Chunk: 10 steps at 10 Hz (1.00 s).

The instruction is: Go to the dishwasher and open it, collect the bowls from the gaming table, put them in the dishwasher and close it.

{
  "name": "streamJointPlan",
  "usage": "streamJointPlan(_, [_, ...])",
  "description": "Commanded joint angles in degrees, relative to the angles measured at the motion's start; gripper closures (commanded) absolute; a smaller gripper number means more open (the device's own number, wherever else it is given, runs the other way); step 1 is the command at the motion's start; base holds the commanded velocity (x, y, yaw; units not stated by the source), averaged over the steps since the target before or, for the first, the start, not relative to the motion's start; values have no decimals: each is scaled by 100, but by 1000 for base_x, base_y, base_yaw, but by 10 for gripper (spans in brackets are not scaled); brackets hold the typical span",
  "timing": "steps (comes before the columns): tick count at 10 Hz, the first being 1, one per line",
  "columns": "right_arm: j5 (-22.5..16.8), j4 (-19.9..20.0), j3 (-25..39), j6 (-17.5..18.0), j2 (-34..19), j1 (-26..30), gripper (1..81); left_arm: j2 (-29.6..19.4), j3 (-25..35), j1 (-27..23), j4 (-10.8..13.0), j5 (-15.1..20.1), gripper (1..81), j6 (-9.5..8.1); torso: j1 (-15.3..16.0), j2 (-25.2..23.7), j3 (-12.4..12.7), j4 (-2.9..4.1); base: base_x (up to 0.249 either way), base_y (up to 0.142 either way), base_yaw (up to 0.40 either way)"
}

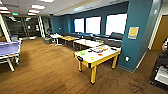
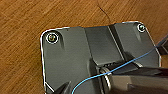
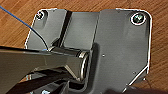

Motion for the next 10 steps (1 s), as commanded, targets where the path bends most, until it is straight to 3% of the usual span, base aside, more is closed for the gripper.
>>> streamJointPlan(1, [-284, -31, 25, -22, 52, 256, 10, -15, -10, -281, -3, 289, 10, -11, 1, 0, 0, 0, 0, 0, -386])
streamJointPlan(7, [-284, -31, 25, -22, 61, 265, 10, -6, -10, -290, -3, 289, 10, -11, 1, 0, 0, 0, 0, 0, -380])
streamJointPlan(10, [-284, -31, 25, -22, 61, 256, 10, -32, 17, -290, -20, 280, 10, -11, 1, 0, 0, 0, 0, 0, -114])
